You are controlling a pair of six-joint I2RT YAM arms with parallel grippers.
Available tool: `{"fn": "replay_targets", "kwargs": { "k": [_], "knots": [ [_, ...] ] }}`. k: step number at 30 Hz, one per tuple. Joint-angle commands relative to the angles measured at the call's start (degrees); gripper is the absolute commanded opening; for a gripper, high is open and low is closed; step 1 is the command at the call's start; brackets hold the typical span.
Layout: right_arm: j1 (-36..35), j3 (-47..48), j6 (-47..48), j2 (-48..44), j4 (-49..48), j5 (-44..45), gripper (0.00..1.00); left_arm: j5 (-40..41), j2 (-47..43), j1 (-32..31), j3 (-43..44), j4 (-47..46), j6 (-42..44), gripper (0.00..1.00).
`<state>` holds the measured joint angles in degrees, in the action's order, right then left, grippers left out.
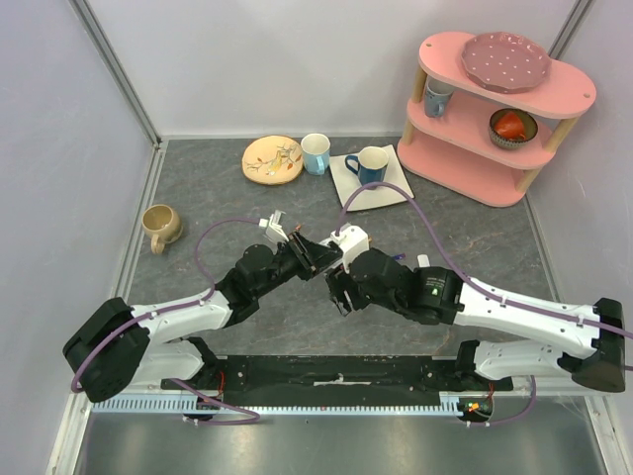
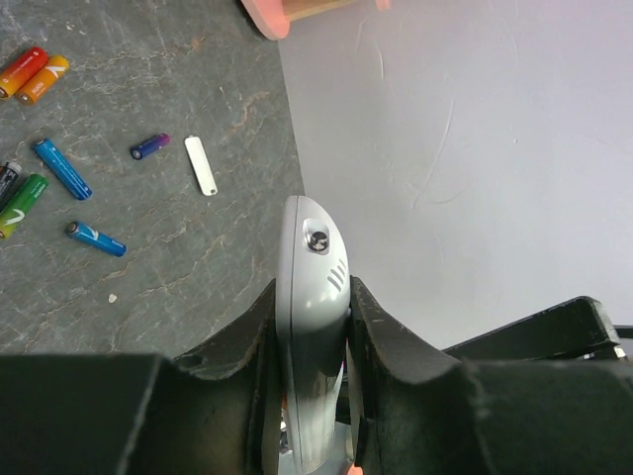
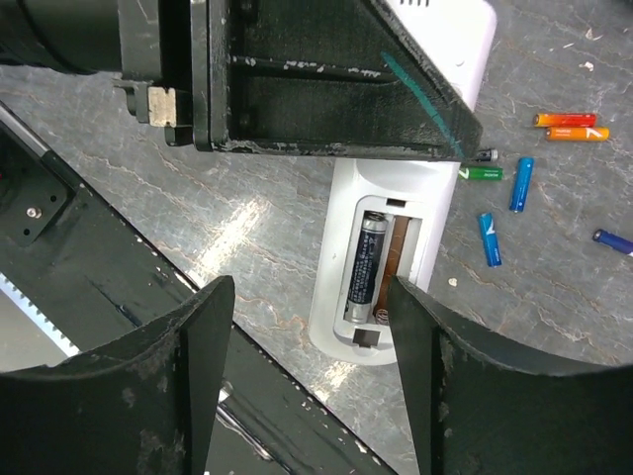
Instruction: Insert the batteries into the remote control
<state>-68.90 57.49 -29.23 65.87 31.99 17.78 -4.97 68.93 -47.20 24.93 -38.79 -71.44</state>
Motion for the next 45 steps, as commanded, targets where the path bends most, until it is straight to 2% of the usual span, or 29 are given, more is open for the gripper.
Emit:
{"fn": "replay_targets", "kwargs": {
  "k": [1, 8, 12, 15, 18, 24, 25, 27, 30, 40, 45],
  "knots": [
    [-0.09, 4.81, -0.91, -2.93, 1.50, 3.48, 0.72, 1.02, -1.60, 0.18, -0.67, -4.55, -1.69, 0.02],
    [-0.09, 8.51, 0.32, -6.97, 5.80, 9.98, 0.74, 1.37, -1.25, 0.18, -1.20, -4.46, -1.34, 0.02],
    [0.87, 4.74, -1.70, -10.23, 6.60, 21.92, 0.75, 0.40, -2.74, 0.62, -3.47, -5.94, 0.68, 0.02],
    [2.89, -1.75, -3.98, -10.32, 6.68, 30.01, 0.75, -2.93, -4.06, 1.84, -7.85, -13.75, 1.13, 0.02],
    [6.48, -5.27, -3.82, -8.13, 5.02, 33.02, 0.73, -6.36, -5.81, 4.13, -13.04, -22.02, -0.10, 0.02],
    [19.14, -9.58, 1.81, -1.27, -5.08, 17.65, 0.70, -14.52, -10.64, 9.67, -19.12, -28.10, -1.07, 0.02],
    [19.85, -10.55, 2.42, -0.57, -8.05, 17.38, 0.70, -15.24, -12.05, 10.11, -19.56, -28.27, -0.90, 0.02],
    [23.70, -12.31, 3.04, 1.36, -11.75, 9.78, 0.70, -17.51, -13.55, 10.99, -20.71, -29.68, -0.37, 0.02],
    [27.05, -11.97, 2.95, 4.79, -16.77, 4.82, 0.70, -21.03, -16.10, 12.13, -20.97, -29.59, 0.86, 0.02],
    [29.35, -1.87, 6.55, 24.28, -23.20, -1.86, 0.68, -20.87, -24.79, 13.89, -22.38, -19.51, 3.49, 0.02],
    [29.27, -1.15, 8.14, 25.63, -21.71, -4.77, 0.71, -20.61, -30.68, 13.98, -21.76, -12.82, 5.69, 0.02]
  ]
}}
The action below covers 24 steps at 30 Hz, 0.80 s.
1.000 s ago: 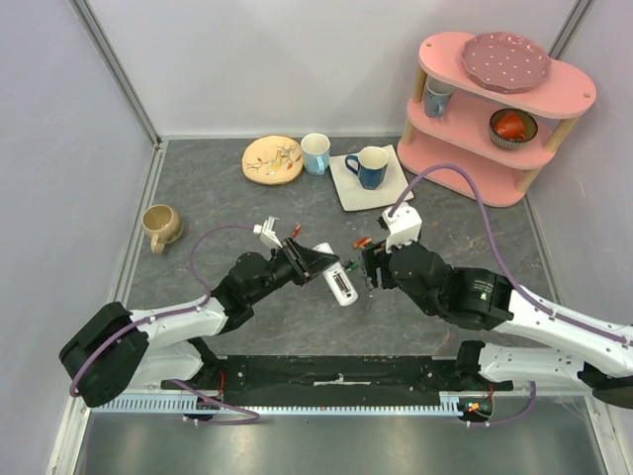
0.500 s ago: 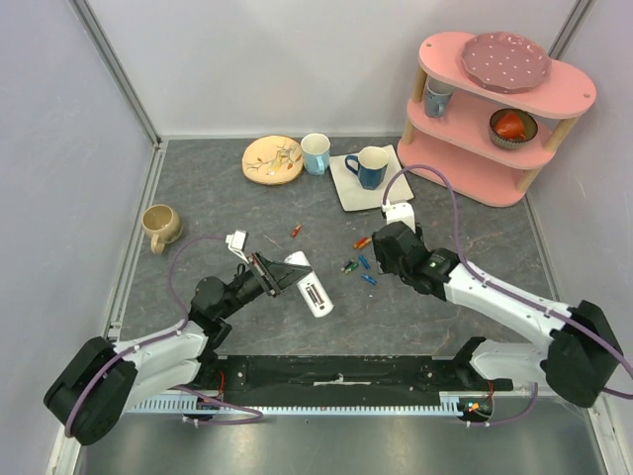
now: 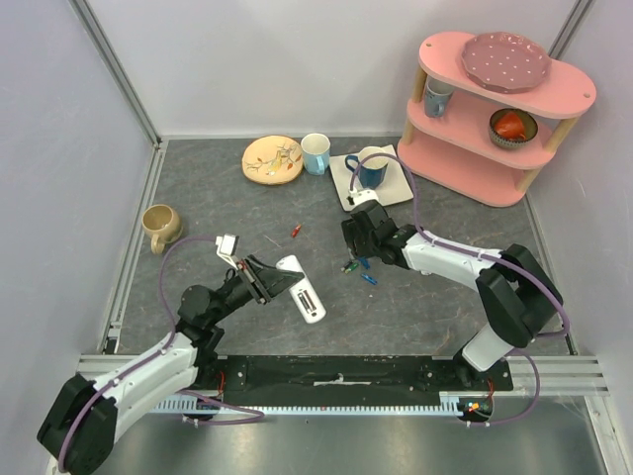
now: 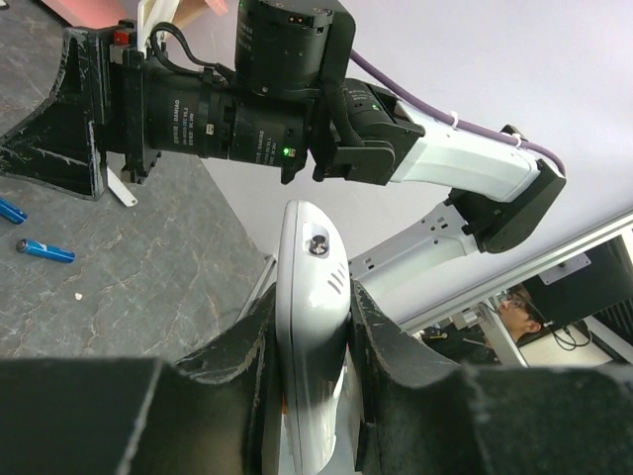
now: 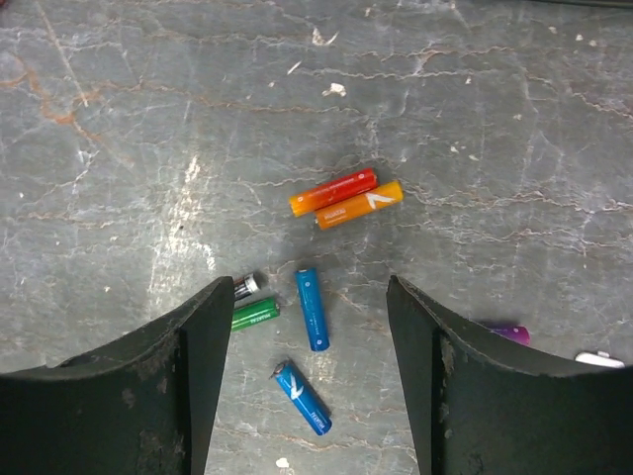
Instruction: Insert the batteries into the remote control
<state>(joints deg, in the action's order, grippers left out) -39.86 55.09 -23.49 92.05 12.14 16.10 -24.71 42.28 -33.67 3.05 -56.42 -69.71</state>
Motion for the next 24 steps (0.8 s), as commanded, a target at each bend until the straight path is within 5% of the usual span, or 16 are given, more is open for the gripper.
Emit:
{"fn": "replay_targets", "kwargs": {
  "k": [1, 10, 24],
  "knots": [
    [0.30, 0.55, 2.74, -1.34, -1.77, -3.44, 0.71, -0.69, -4.66, 0.45, 0.12, 6.49, 4.23, 0.02],
    [0.22, -6.66, 4.33, -3.72, -1.77, -2.48, 0.54, 0.19, -3.18, 0.45, -0.24, 6.16, 4.59, 0.02],
    [0.22, -6.05, 4.68, 0.41, -3.53, -3.26, 0.42, 0.01, -2.64, 0.45, -0.15, 5.09, 3.62, 0.02]
  ]
}}
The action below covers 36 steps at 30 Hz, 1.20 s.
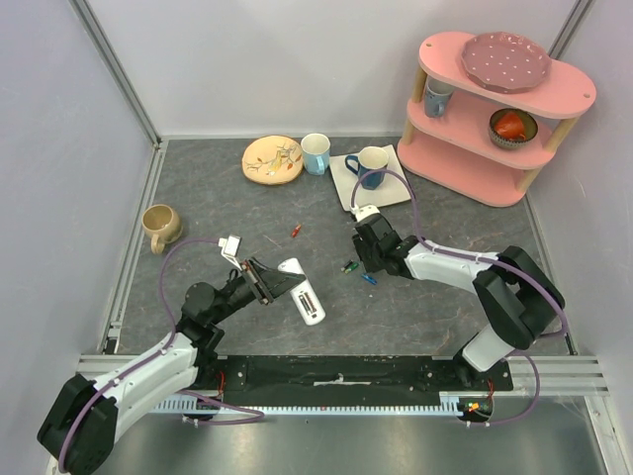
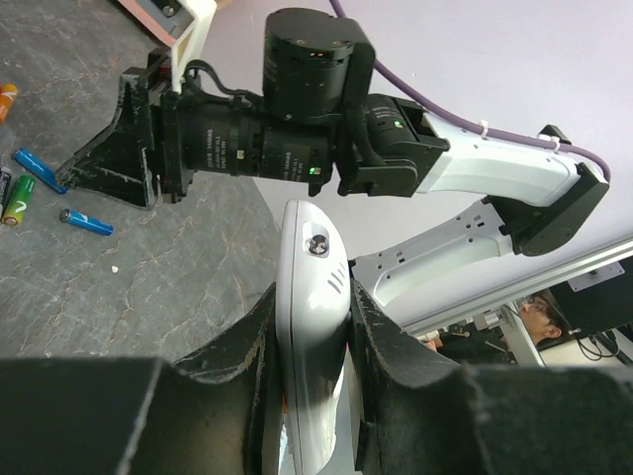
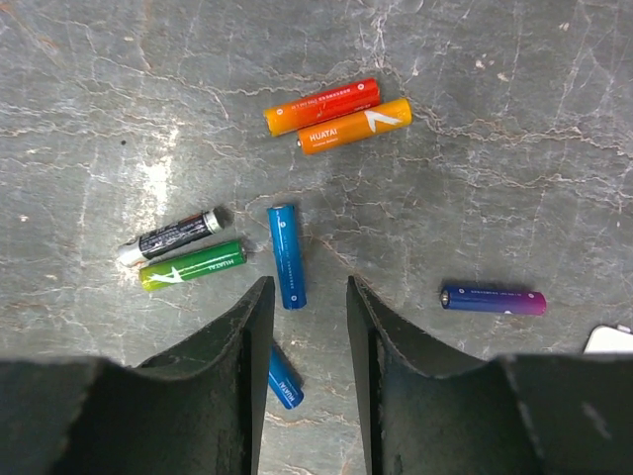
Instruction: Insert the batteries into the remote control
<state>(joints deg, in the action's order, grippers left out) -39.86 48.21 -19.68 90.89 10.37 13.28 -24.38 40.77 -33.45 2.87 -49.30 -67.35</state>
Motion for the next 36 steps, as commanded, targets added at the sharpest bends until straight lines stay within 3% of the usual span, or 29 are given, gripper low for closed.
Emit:
{"fn": "replay_targets", "kwargs": {
  "k": [1, 10, 19, 33, 36],
  "knots": [
    [0.22, 0.75, 0.96, 1.83, -1.76, -0.36, 0.42, -0.32, -1.05, 0.23, -0.06, -1.94, 1.26, 0.02],
    [0.22, 1.72, 1.05, 3.85, -2.11, -0.36, 0.40, -0.58, -0.34, 0.23, 0.03, -2.56, 1.08, 0.02],
    [0.30, 1.28, 0.61, 5.00, -2.99, -0.80, 0.30, -0.49, -0.61, 0.23, -0.15, -3.26, 0.99, 0.02],
    [0.31, 4.17, -0.18, 2.19, 2.28, 2.28, 0.00, -0.67, -0.34, 0.23, 0.29, -2.82, 1.17, 0.02],
    [0.22, 5.49, 1.74, 1.31, 4.13, -0.34, 0.00, -0.84, -0.17, 0.23, 0.38, -2.91, 1.17, 0.02]
  ]
}}
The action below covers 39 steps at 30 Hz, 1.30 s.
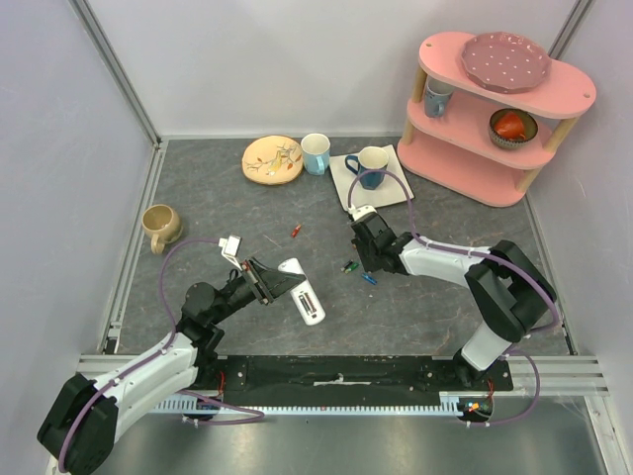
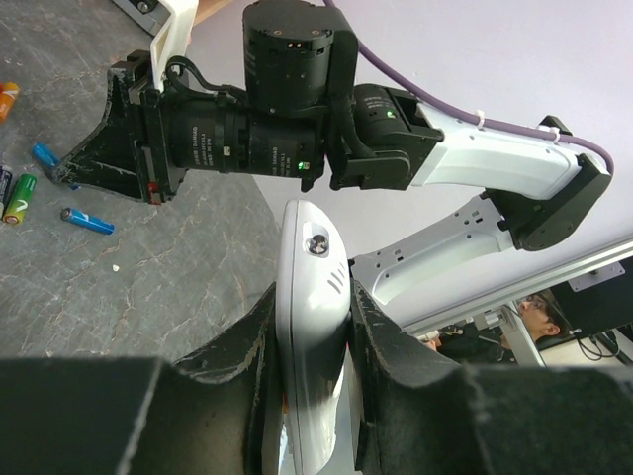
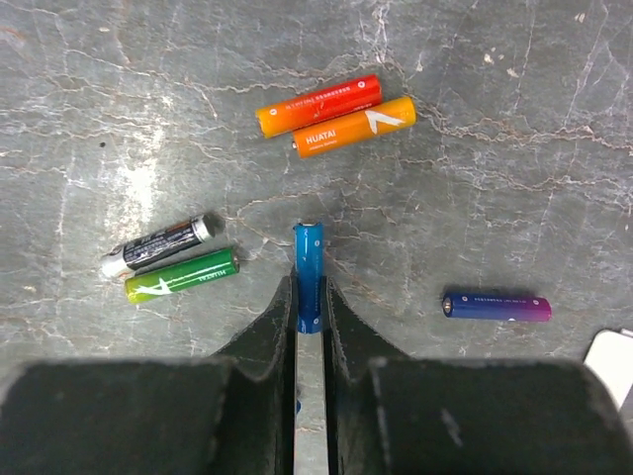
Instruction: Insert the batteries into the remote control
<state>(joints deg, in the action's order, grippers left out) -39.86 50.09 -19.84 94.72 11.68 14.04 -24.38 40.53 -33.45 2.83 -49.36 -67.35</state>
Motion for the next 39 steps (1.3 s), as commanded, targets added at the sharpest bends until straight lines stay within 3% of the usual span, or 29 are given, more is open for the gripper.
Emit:
{"fn": "replay_targets", "kwargs": {
  "k": [1, 6, 10, 16, 21, 33, 39],
  "knots": [
    [0.30, 3.88, 4.17, -2.78, 3.52, -2.08, 0.00, -0.84, -0.02, 0.23, 0.51, -2.84, 1.08, 0.02],
    [-0.04, 3.18, 13.14, -4.80, 2.04, -4.64, 0.00, -1.11, 0.16, 0.23, 0.77, -3.37, 1.00, 0.02],
    [-1.71, 1.69, 21.22, -6.21, -3.66, 0.35, 0.00, -1.98, 0.07, 0.23, 1.12, -3.63, 0.82, 0.02],
    [-1.80, -0.51, 40.56, -7.44, -7.20, -0.16, 0.00, -3.04, -0.89, 0.23, 1.13, -3.90, 0.99, 0.02],
    [-1.80, -6.65, 56.19, -9.02, -8.51, -7.71, 0.00, -2.86, -1.07, 0.23, 0.07, -5.13, 0.82, 0.02],
    [-1.28, -8.86, 58.77, -8.41, -8.61, -12.63, 0.00, -2.95, 1.21, 0.23, -0.72, -8.90, -0.32, 0.02],
    [-0.31, -10.62, 55.52, -7.53, -10.44, -12.73, 0.16, -3.04, 1.48, 0.23, -1.07, -9.61, -0.85, 0.02]
  ]
}}
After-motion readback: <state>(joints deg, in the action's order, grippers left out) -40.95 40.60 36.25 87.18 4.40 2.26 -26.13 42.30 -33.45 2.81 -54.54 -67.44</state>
